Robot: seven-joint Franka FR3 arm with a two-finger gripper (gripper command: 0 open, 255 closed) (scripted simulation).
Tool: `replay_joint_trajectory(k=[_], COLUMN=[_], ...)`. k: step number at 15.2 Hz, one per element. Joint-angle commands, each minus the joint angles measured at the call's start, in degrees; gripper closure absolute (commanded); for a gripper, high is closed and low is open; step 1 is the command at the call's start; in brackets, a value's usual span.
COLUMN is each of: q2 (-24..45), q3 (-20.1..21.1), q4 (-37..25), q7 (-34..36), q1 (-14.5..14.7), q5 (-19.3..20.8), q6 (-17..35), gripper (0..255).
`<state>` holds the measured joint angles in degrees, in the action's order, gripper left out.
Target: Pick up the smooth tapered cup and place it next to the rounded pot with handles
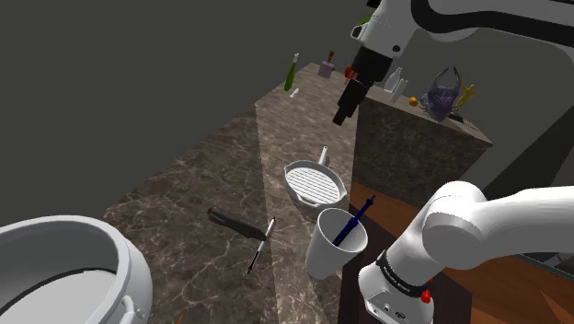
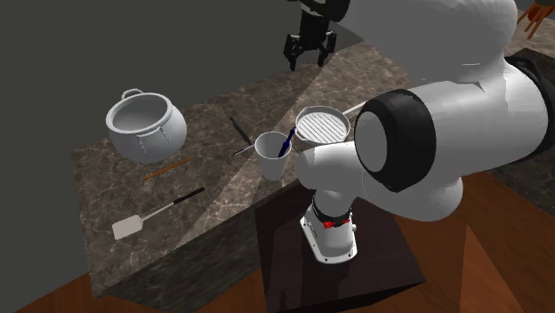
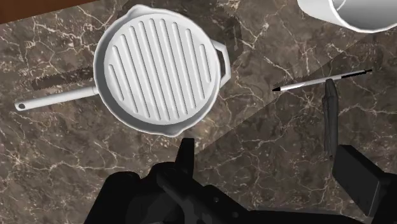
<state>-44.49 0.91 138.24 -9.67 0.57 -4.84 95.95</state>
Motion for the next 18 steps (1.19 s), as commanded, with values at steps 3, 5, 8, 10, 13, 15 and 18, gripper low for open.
replay_joint_trajectory(k=[3, 5, 8, 10, 13, 15, 18], q2=[-2.2, -4.5, -7.9, -10.3, -14.0, -16.6, -20.3], q3=[0.5, 1.0, 2.0, 2.6, 3.8, 4.7, 6.1], q4=[3.9, 7.8, 13.4, 17.0, 22.3, 25.8, 30.3], q7=[0.3, 0.6, 1.2, 1.6, 2.5, 3.2, 4.4], q1=[0.6, 1.3, 2.5, 3.4, 5.1, 6.5, 8.6], q5=[-0.9, -2.0, -3.7, -5.0, -7.2, -8.9, -11.5], q6=[0.6, 1.1, 1.6, 1.8, 1.9, 1.8, 1.5], gripper=[0, 0, 0, 0, 0, 0, 0])
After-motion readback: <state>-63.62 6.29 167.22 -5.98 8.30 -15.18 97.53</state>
